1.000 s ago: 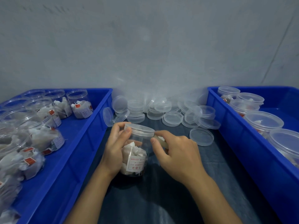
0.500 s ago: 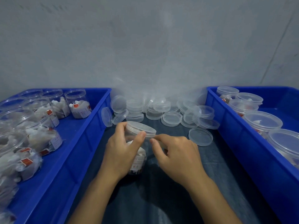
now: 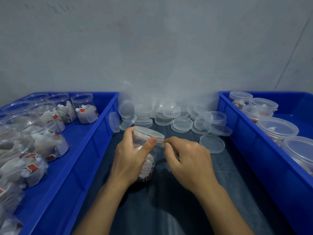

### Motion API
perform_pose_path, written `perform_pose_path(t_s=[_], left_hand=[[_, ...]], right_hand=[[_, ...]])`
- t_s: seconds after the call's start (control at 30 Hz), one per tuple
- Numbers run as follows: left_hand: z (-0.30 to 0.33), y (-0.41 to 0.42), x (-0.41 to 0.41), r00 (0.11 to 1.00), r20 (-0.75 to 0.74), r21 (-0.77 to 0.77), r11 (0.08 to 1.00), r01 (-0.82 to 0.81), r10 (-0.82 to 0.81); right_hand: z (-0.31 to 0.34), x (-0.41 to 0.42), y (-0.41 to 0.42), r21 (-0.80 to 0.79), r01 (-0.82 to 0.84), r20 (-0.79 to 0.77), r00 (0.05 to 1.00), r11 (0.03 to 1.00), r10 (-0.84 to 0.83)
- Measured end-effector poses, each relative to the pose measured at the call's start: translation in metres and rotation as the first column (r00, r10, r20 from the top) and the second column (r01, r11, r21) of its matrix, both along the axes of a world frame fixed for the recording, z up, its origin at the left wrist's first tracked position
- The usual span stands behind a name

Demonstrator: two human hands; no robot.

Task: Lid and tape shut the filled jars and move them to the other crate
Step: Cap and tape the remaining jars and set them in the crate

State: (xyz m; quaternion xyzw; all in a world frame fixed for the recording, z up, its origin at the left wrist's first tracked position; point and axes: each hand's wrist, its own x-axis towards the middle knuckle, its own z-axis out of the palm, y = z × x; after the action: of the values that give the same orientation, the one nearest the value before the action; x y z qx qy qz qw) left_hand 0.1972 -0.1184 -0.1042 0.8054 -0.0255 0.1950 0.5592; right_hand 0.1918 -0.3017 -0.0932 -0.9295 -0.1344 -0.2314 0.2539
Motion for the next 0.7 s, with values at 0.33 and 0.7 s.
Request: perform_pose_path(t_s=[0.33, 0.7], left_hand=[[-0.002, 0.005, 0.005, 0.991, -0.025, -0.224, 0.967, 0.122, -0.131], [-0.003, 0.013, 0.008, 0.939, -0.181, -0.388, 0.898, 0.206, -0.293]], right_hand=[[-0.003, 0.002, 0.0, -0.054, -0.023, 0.036, 0.999, 0.998, 0.025], [-0.01, 0.008, -0.005, -0.029, -0.037, 0.077, 0.996, 0.999, 0.039]])
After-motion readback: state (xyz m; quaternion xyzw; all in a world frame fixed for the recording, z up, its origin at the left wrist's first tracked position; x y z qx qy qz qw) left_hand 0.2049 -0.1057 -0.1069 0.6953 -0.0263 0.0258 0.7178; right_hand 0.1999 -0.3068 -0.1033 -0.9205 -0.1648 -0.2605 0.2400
